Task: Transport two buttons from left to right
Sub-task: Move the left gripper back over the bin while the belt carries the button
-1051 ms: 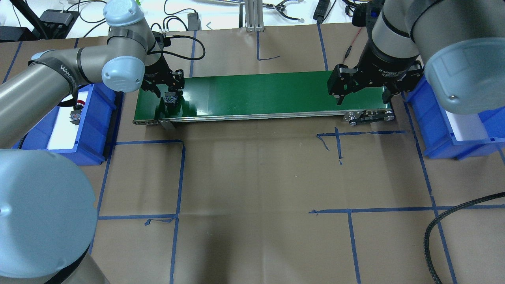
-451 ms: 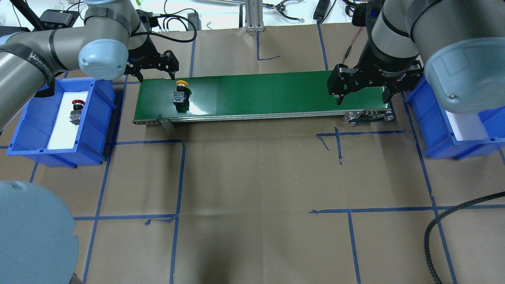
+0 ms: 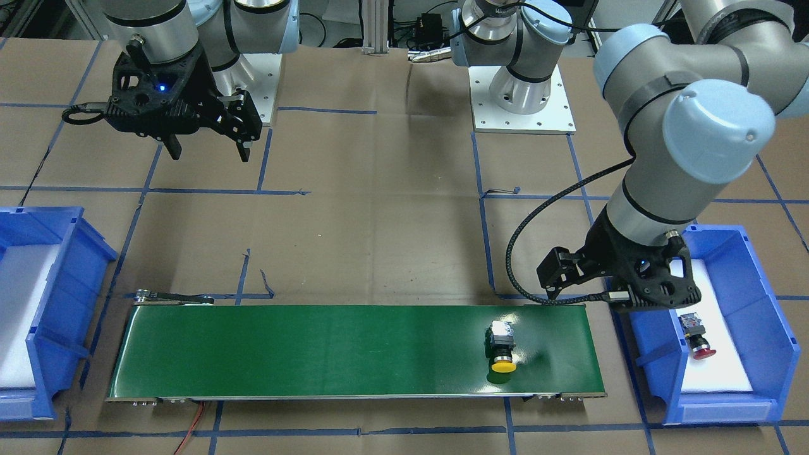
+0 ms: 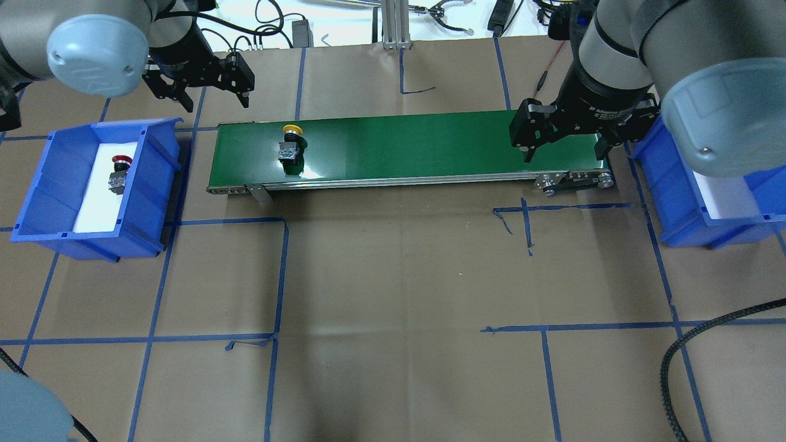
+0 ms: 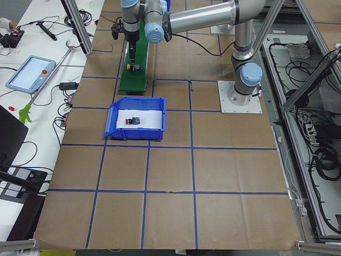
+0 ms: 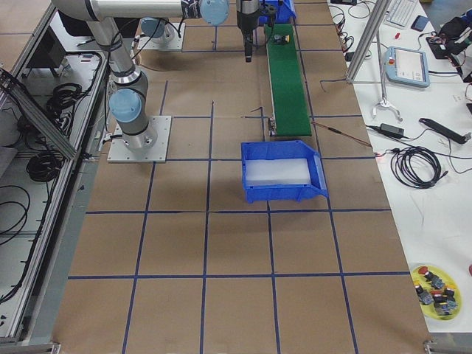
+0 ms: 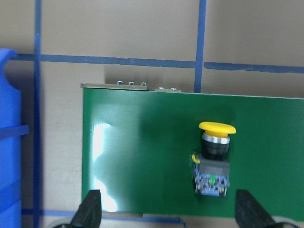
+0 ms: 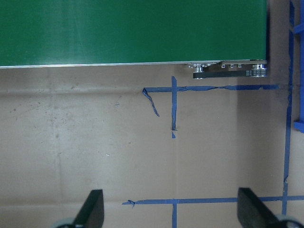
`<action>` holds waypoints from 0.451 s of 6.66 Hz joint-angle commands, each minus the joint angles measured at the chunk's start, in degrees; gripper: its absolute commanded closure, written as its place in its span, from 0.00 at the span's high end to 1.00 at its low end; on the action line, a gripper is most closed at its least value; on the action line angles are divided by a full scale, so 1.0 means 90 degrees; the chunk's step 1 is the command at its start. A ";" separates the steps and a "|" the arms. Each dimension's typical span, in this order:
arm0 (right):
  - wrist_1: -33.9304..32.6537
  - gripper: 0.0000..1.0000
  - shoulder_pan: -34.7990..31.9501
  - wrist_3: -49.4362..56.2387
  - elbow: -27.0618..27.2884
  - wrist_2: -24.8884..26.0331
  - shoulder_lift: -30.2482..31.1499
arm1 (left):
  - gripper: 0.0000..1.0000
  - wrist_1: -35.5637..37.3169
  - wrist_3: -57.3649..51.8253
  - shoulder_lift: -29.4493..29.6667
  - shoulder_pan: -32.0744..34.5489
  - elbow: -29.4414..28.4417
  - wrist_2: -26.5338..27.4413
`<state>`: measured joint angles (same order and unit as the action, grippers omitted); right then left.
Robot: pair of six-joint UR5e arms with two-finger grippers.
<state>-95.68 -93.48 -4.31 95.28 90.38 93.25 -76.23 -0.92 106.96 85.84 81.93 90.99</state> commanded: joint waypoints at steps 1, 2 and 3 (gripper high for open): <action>-0.0004 1.00 0.0005 0.0000 -0.0001 0.0006 0.0000 | 1.00 -0.0241 -0.0112 -0.0088 -0.0083 -0.0128 -0.0003; -0.0004 1.00 0.0005 0.0000 0.0008 -0.0003 0.0000 | 1.00 -0.0241 -0.0499 -0.0175 -0.0365 -0.0129 -0.0012; -0.0013 1.00 -0.0004 0.0000 0.0009 -0.0003 0.0000 | 1.00 -0.0318 -0.0996 -0.0224 -0.0841 -0.0100 -0.0003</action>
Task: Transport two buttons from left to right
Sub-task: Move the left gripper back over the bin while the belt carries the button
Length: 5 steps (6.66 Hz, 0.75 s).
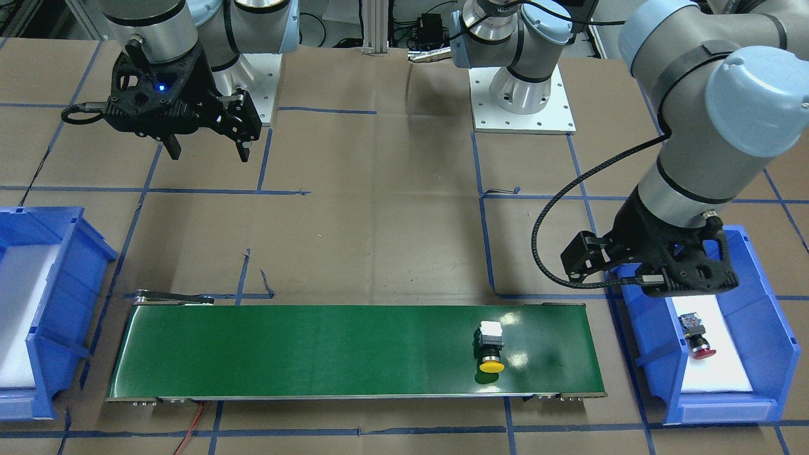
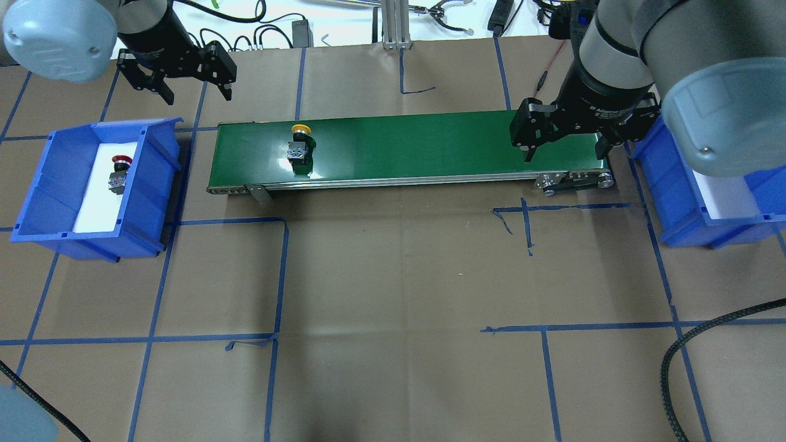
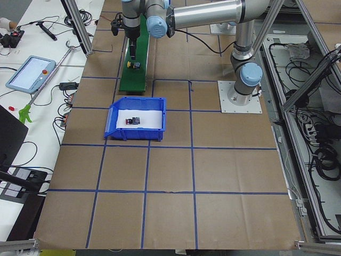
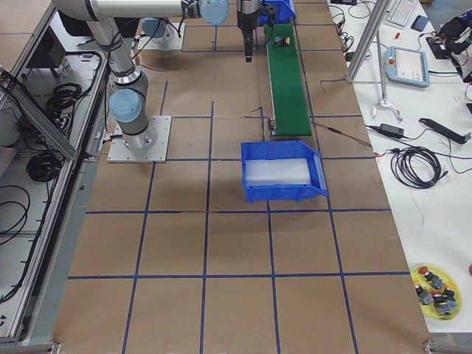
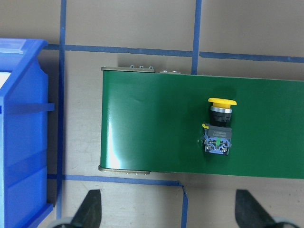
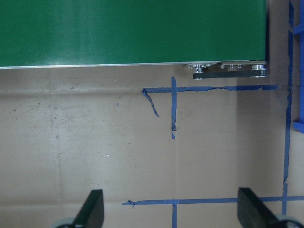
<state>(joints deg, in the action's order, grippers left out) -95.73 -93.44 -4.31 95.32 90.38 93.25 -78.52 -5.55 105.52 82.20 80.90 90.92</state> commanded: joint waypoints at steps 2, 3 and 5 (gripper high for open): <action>-0.0007 1.00 0.0002 0.0000 0.0005 0.0007 0.0000 | 1.00 -0.0114 -0.1634 -0.0045 -0.1384 0.0006 0.0034; -0.0017 1.00 0.0002 0.0000 0.0005 -0.0012 0.0000 | 1.00 -0.0114 -0.2181 0.0042 -0.1795 -0.0014 0.0035; -0.0036 1.00 -0.0008 0.0000 0.0014 -0.0022 -0.0029 | 0.99 -0.0026 -0.2859 0.0189 -0.2383 -0.0004 0.0025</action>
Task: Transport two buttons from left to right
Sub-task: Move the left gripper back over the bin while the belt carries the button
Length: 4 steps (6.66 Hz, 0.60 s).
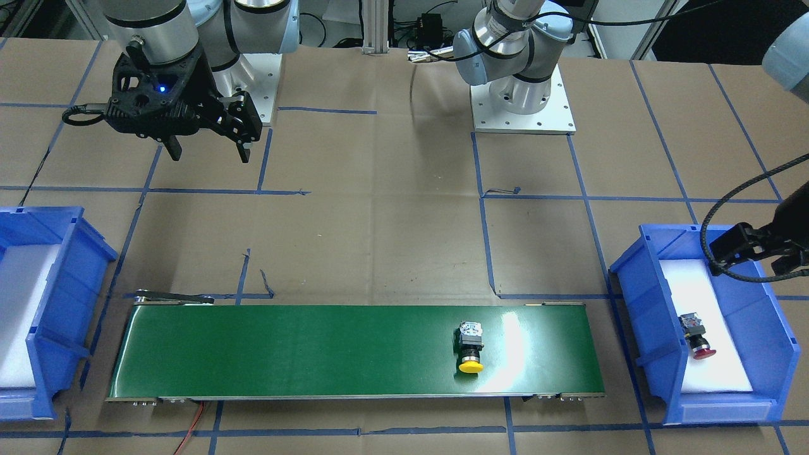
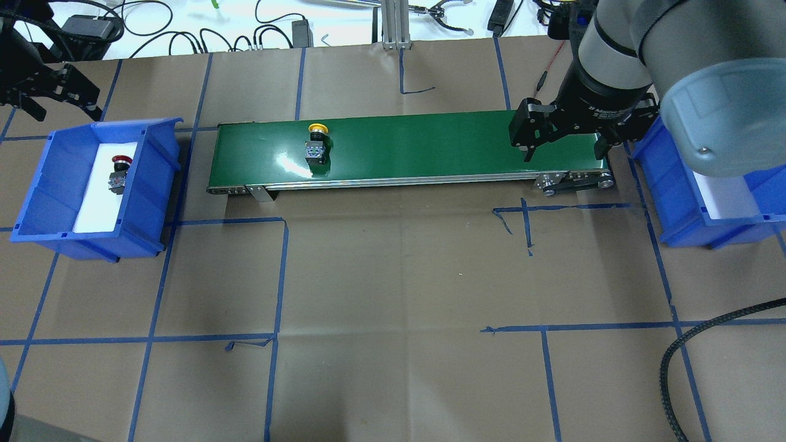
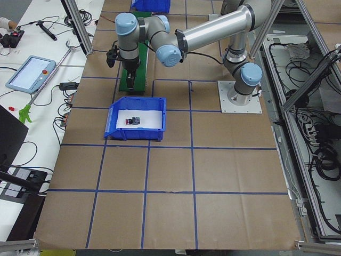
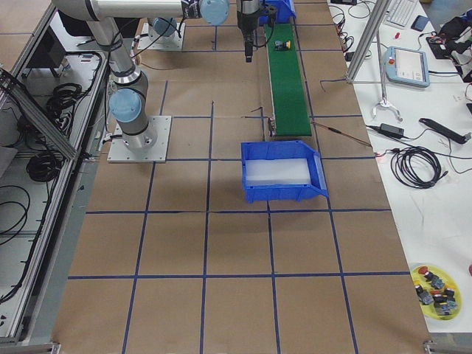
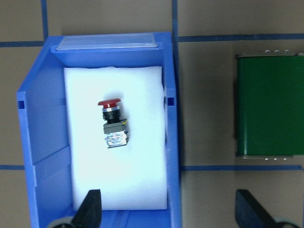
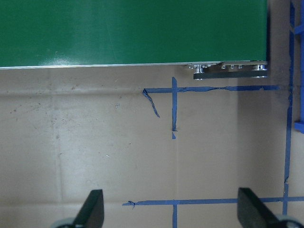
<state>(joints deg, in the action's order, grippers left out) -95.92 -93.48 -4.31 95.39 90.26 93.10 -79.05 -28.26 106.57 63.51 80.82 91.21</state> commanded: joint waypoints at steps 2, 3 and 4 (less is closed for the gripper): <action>-0.0054 1.00 -0.0004 0.0000 0.0007 -0.0019 -0.0168 | 0.99 0.0178 -0.0376 0.0384 -0.0328 0.0014 -0.0017; -0.0074 1.00 -0.0004 0.0000 0.0007 -0.0028 -0.0237 | 0.99 0.0731 -0.0347 0.0550 -0.0319 0.0237 -0.0056; -0.0383 1.00 -0.0004 0.0010 0.0016 -0.0009 -0.0257 | 0.99 0.1017 -0.0337 0.0783 -0.0319 0.0355 -0.0066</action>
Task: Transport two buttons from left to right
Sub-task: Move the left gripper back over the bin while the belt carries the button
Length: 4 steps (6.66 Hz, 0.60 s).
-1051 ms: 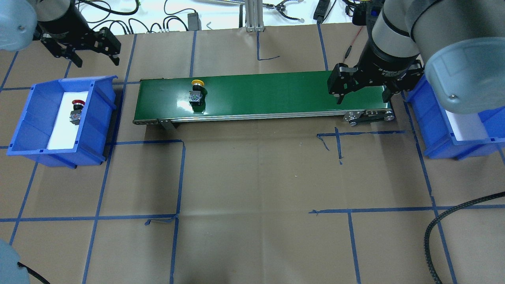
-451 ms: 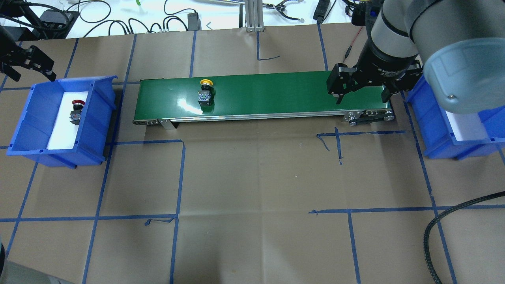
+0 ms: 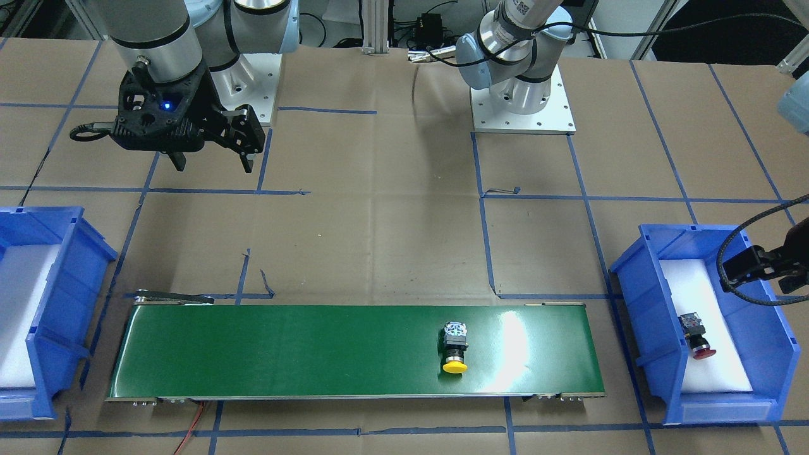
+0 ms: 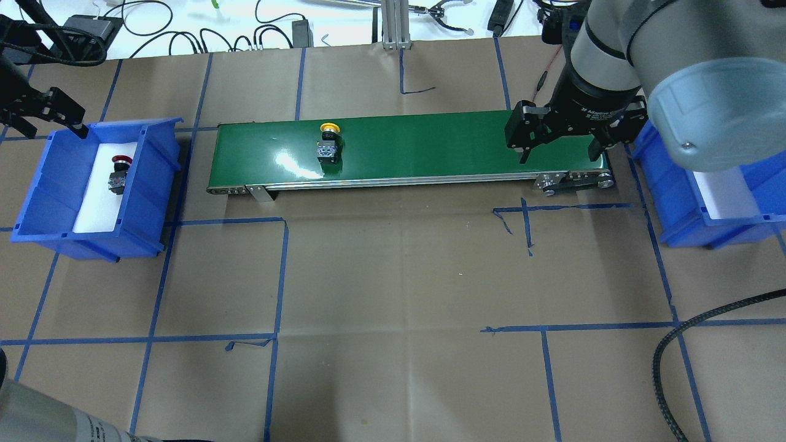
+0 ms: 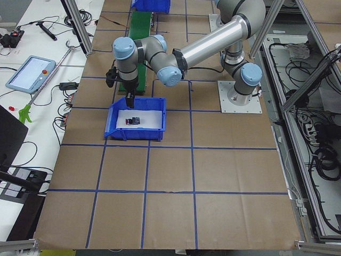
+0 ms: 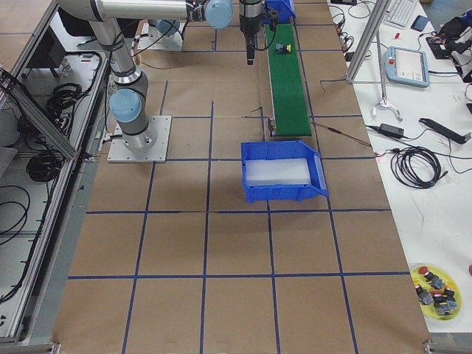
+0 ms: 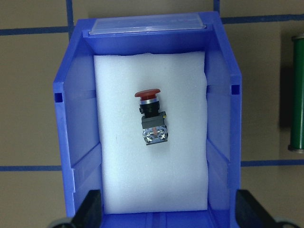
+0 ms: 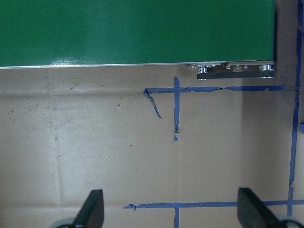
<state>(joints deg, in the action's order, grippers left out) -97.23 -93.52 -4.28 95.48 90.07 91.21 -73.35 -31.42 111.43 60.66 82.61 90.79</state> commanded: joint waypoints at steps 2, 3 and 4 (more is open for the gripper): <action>-0.0699 1.00 0.0000 0.0007 0.0007 0.0021 -0.0280 | 0.99 0.0978 0.0004 0.0596 -0.0002 0.0351 -0.0020; -0.1088 1.00 0.0000 0.0027 0.0007 0.0021 -0.0649 | 0.99 0.1175 0.0014 0.0665 -0.0011 0.0458 -0.0030; -0.1121 1.00 0.0010 0.0036 0.0007 0.0060 -0.0817 | 0.99 0.1477 0.0014 0.0792 -0.0012 0.0605 -0.0078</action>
<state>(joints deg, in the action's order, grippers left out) -105.79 -93.50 -4.07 95.54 90.35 86.13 -62.95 -31.31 117.31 60.58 86.66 90.44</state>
